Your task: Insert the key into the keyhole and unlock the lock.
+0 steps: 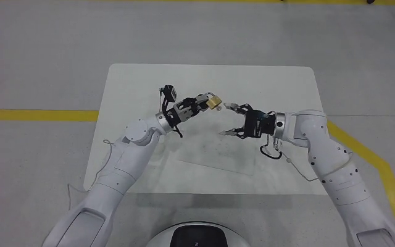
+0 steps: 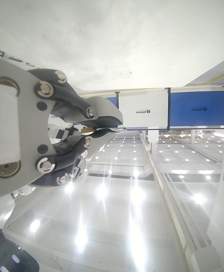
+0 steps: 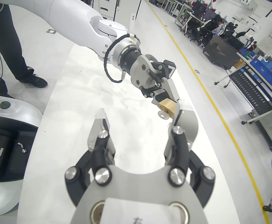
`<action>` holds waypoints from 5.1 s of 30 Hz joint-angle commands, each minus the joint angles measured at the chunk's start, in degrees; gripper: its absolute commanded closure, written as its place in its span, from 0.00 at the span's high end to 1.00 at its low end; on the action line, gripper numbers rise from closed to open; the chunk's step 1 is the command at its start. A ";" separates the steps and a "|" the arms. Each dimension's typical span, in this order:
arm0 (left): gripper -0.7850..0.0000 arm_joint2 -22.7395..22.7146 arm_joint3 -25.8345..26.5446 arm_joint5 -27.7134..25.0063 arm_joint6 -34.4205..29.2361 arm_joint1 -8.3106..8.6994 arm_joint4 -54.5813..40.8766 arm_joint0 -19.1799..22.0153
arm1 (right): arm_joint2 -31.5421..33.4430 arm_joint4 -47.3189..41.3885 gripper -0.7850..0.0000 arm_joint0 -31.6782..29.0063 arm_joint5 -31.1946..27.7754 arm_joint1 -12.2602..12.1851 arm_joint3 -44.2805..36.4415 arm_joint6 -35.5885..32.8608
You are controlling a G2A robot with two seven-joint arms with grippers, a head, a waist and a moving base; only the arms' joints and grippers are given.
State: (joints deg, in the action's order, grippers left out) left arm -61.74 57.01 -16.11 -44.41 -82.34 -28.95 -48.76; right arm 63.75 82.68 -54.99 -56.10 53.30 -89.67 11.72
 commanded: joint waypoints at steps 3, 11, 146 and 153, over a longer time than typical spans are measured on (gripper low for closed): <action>0.00 0.02 2.58 0.15 3.42 0.10 2.19 -1.27 | 0.61 -1.59 1.00 -0.90 3.78 0.18 -0.07 1.24; 0.00 -0.81 5.49 -1.66 11.31 -0.09 2.39 -4.26 | 0.74 8.34 0.33 -5.21 21.14 0.48 -5.02 -0.04; 0.00 -3.96 14.90 -6.32 7.35 2.15 19.00 -8.98 | 1.56 -20.39 1.00 2.05 14.20 5.89 13.29 -7.50; 0.00 -3.43 15.30 -6.83 6.77 2.27 19.13 -9.24 | -0.45 -18.68 1.00 2.96 12.48 6.33 14.09 -9.99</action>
State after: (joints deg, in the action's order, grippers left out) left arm -65.23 72.27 -22.85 -37.64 -80.08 -9.77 -57.96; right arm 63.76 63.86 -52.22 -43.23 59.55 -75.74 2.54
